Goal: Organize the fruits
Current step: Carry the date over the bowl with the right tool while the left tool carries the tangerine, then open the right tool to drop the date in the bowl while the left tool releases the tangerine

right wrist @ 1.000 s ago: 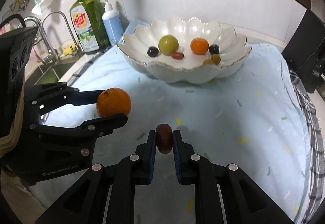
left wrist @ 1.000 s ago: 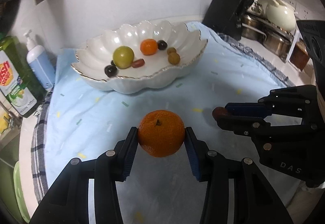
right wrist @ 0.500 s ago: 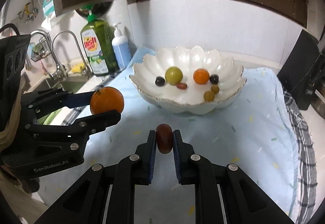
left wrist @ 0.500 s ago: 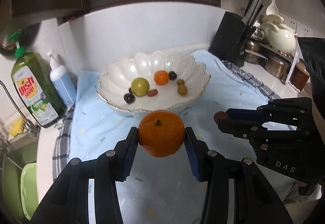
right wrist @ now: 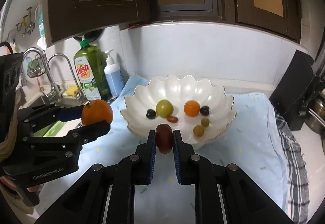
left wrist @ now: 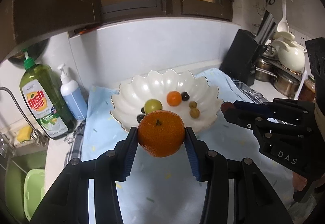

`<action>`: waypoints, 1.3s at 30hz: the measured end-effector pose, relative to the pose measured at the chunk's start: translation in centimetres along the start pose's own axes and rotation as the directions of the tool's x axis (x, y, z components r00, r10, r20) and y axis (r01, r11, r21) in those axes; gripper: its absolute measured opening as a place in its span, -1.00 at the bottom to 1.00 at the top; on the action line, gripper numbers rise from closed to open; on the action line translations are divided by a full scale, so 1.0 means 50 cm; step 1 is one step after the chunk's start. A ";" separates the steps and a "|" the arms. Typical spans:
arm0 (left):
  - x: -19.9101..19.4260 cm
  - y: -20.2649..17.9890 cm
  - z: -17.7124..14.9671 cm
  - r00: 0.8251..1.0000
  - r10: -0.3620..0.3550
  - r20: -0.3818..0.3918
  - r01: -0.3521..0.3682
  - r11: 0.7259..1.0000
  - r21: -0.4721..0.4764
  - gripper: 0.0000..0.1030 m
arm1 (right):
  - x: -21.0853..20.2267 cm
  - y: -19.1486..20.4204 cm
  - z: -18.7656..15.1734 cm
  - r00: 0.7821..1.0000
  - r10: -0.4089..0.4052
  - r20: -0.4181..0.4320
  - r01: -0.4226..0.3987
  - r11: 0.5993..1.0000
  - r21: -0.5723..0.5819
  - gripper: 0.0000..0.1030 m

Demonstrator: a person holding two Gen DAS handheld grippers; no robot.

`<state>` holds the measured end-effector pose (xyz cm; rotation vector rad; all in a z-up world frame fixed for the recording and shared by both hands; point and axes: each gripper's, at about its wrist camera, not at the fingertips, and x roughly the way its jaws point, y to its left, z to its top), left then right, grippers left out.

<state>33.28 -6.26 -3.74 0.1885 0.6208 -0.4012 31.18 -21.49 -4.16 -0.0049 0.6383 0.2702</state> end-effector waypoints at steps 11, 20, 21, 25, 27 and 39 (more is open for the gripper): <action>0.043 0.018 0.044 0.999 0.033 0.011 -0.033 0.999 -0.013 -0.12 | 0.045 -0.015 0.040 1.000 -0.010 0.009 0.011 1.000 -0.013 -0.66; 0.114 0.033 0.070 0.999 0.028 -0.029 -0.029 0.999 -0.032 -0.12 | 0.110 -0.038 0.065 0.999 -0.013 -0.031 0.013 1.000 0.002 -0.66; 0.125 0.034 0.071 0.999 0.028 -0.041 -0.030 0.999 -0.034 -0.12 | 0.122 -0.043 0.067 0.999 -0.012 -0.041 0.012 1.000 0.004 -0.66; 0.164 0.037 0.070 0.997 0.029 -0.078 -0.032 0.999 -0.032 -0.12 | 0.164 -0.059 0.070 0.996 -0.011 -0.087 0.013 1.000 0.017 -0.66; 0.185 0.038 0.068 0.995 0.028 -0.099 -0.031 0.999 -0.029 -0.12 | 0.181 -0.064 0.069 0.995 -0.003 -0.104 0.005 1.000 0.021 -0.66; 0.283 0.048 0.049 0.974 0.050 -0.223 -0.057 0.998 -0.026 -0.12 | 0.291 -0.091 0.049 0.968 0.017 -0.249 -0.001 0.998 0.066 -0.66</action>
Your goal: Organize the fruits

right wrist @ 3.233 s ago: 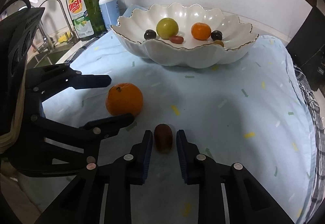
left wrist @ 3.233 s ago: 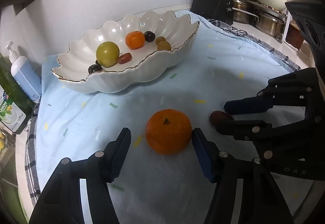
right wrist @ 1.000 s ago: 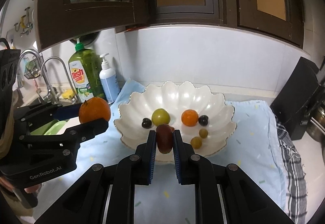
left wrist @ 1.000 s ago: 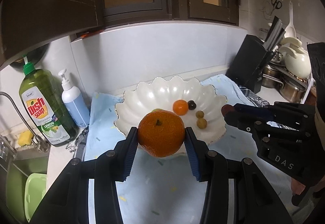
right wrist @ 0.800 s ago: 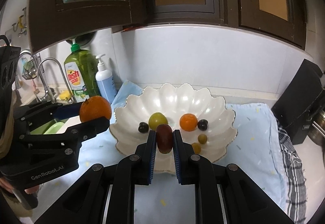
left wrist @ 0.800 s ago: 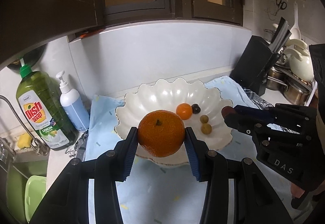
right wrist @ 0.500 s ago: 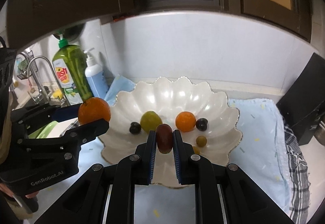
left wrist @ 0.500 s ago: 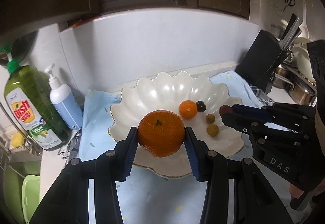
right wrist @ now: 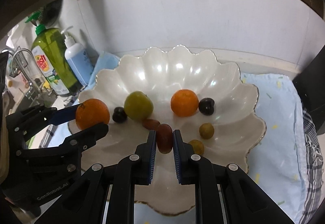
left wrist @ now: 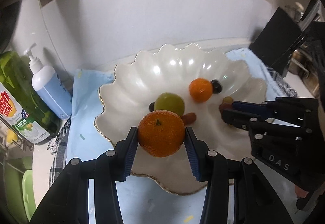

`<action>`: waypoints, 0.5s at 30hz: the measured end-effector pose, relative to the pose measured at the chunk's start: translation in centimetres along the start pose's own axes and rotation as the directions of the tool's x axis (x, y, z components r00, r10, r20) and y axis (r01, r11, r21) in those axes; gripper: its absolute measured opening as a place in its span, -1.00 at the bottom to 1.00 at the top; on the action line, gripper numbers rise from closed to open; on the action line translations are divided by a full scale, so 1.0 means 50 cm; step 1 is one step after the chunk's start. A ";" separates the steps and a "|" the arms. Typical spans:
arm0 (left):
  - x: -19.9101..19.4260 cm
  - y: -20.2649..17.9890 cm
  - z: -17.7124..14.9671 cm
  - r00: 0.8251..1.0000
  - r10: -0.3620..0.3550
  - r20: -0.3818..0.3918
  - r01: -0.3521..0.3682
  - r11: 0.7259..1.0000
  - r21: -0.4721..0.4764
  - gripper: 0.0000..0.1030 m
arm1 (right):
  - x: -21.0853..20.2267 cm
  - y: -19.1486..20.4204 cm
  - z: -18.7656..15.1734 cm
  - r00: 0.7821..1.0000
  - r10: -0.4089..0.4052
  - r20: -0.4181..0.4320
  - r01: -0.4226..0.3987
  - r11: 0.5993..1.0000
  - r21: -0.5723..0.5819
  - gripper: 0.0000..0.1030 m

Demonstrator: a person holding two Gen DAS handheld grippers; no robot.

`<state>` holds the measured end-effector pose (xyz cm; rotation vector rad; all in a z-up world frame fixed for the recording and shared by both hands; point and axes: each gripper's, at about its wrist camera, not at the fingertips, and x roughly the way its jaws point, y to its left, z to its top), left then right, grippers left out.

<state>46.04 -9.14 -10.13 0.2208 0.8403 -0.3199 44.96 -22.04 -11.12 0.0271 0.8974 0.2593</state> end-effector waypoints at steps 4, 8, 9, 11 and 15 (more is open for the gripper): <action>0.017 0.004 -0.004 1.000 -0.007 -0.028 0.006 1.000 -0.012 -0.11 | 0.015 0.000 -0.003 1.000 -0.006 -0.020 0.006 1.000 -0.013 -0.66; 0.022 0.005 -0.009 0.999 -0.005 -0.037 0.004 1.000 -0.019 0.10 | 0.023 -0.002 -0.003 0.999 -0.021 -0.037 0.021 1.000 -0.020 -0.61; 0.019 0.005 -0.008 1.000 0.002 -0.028 -0.003 1.000 -0.019 0.22 | 0.024 -0.004 -0.004 0.999 -0.024 -0.041 0.024 0.999 -0.021 -0.44; 0.008 0.005 -0.006 1.000 0.020 -0.007 -0.020 1.000 -0.015 0.27 | 0.022 -0.006 -0.006 0.999 -0.034 -0.038 0.033 0.999 -0.024 -0.25; -0.014 0.018 -0.011 0.998 0.055 0.010 -0.054 0.998 -0.041 0.36 | 0.003 -0.007 -0.011 0.998 -0.061 -0.018 0.061 0.998 -0.018 -0.13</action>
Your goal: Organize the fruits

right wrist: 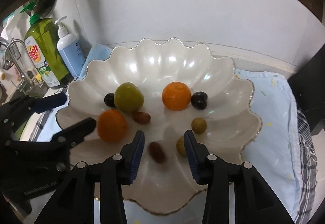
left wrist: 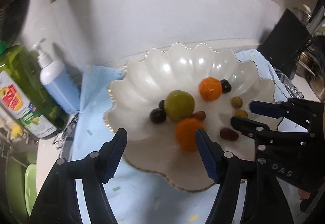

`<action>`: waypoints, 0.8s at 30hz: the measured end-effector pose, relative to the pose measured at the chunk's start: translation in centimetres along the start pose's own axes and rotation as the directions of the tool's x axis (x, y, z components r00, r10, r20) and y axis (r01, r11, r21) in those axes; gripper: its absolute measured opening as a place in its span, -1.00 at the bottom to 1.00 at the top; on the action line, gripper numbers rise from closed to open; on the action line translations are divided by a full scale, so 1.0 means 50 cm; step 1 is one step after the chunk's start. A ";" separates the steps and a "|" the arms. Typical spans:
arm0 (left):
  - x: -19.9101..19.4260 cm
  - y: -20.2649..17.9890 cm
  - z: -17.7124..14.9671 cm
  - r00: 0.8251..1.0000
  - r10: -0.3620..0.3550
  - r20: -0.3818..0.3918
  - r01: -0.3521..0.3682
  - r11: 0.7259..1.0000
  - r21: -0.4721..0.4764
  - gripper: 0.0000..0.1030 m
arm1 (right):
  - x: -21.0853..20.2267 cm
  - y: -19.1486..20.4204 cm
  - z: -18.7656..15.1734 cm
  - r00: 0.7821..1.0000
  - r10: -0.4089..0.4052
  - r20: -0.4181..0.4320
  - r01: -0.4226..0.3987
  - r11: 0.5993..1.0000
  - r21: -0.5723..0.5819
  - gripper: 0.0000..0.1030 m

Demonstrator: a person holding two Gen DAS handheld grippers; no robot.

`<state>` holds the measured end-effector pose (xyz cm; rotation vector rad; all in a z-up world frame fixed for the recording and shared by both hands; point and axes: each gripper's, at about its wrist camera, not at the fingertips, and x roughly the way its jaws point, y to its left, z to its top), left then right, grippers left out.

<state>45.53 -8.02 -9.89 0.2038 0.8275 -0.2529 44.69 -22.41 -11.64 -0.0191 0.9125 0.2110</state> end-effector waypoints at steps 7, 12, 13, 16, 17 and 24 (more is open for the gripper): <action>-0.084 0.030 -0.030 0.997 0.057 0.057 -0.052 0.995 -0.082 0.62 | -0.084 0.003 -0.020 0.993 -0.067 0.101 0.066 0.998 0.010 0.26; -0.166 0.038 -0.055 0.989 0.087 0.118 -0.073 0.990 -0.119 0.80 | -0.168 0.021 -0.044 0.976 -0.107 0.190 0.102 0.994 0.036 0.53; -0.184 0.039 -0.060 0.987 0.091 0.135 -0.074 0.989 -0.125 0.82 | -0.186 0.026 -0.050 0.972 -0.111 0.208 0.105 0.994 0.039 0.55; -0.238 0.040 -0.075 0.978 0.105 0.182 -0.082 0.988 -0.132 0.90 | -0.236 0.047 -0.070 0.961 -0.122 0.247 0.115 0.992 0.043 0.62; -0.260 0.039 -0.083 0.973 0.115 0.202 -0.089 0.987 -0.131 0.94 | -0.249 0.052 -0.075 0.958 -0.125 0.258 0.117 0.992 0.044 0.63; -0.365 0.034 -0.125 0.948 0.138 0.287 -0.111 0.988 -0.109 1.00 | -0.344 0.090 -0.121 0.933 -0.163 0.322 0.148 0.986 0.071 0.70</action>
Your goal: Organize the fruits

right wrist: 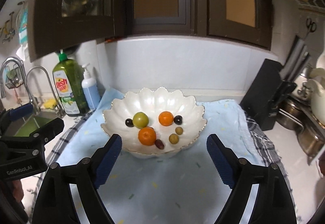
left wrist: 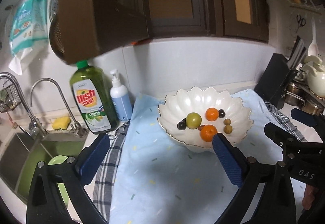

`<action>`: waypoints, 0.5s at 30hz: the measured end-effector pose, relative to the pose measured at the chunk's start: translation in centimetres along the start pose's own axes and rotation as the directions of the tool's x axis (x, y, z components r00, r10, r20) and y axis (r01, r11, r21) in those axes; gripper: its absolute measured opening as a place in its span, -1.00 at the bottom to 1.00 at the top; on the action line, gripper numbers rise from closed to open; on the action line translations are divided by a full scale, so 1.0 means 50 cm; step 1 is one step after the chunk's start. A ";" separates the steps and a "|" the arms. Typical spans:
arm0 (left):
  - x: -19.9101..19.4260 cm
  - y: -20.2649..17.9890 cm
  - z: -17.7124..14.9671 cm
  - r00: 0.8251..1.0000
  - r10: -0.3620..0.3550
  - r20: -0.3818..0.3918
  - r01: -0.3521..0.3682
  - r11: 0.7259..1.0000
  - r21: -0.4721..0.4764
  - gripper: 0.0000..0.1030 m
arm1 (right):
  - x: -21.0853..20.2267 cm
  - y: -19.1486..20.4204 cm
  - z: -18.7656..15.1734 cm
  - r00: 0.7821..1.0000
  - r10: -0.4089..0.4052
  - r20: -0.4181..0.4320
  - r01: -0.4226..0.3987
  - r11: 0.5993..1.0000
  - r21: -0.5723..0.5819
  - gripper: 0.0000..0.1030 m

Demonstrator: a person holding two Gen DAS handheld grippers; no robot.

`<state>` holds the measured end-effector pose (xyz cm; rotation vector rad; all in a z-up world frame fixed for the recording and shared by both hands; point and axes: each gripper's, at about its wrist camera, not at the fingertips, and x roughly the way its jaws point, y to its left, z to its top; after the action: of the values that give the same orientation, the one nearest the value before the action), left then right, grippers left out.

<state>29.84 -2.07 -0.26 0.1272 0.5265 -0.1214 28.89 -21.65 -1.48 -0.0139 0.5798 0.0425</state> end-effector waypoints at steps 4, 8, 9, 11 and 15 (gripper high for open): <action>-0.049 0.002 -0.012 1.000 -0.016 0.023 0.016 1.000 0.015 1.00 | -0.063 0.010 -0.014 0.999 -0.025 0.037 0.025 1.000 0.014 0.73; -0.096 -0.003 -0.024 0.999 -0.011 0.048 0.009 0.999 0.039 1.00 | -0.119 0.015 -0.027 0.996 -0.044 0.076 0.043 0.999 0.014 0.75; -0.107 -0.004 -0.027 0.998 -0.012 0.054 0.009 0.999 0.044 1.00 | -0.134 0.016 -0.031 0.995 -0.049 0.084 0.048 0.999 0.014 0.76; -0.133 -0.007 -0.033 0.999 -0.011 0.043 0.009 0.999 0.041 1.00 | -0.156 0.016 -0.036 0.994 -0.053 0.095 0.052 0.999 0.011 0.77; -0.174 -0.017 -0.043 0.998 -0.013 0.059 0.011 1.000 0.023 1.00 | -0.198 0.012 -0.049 0.993 -0.046 0.108 0.046 0.999 0.006 0.79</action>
<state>21.19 -1.86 2.22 0.1425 0.4669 -0.1425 19.24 -21.45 1.89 -0.0209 0.4706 -0.0027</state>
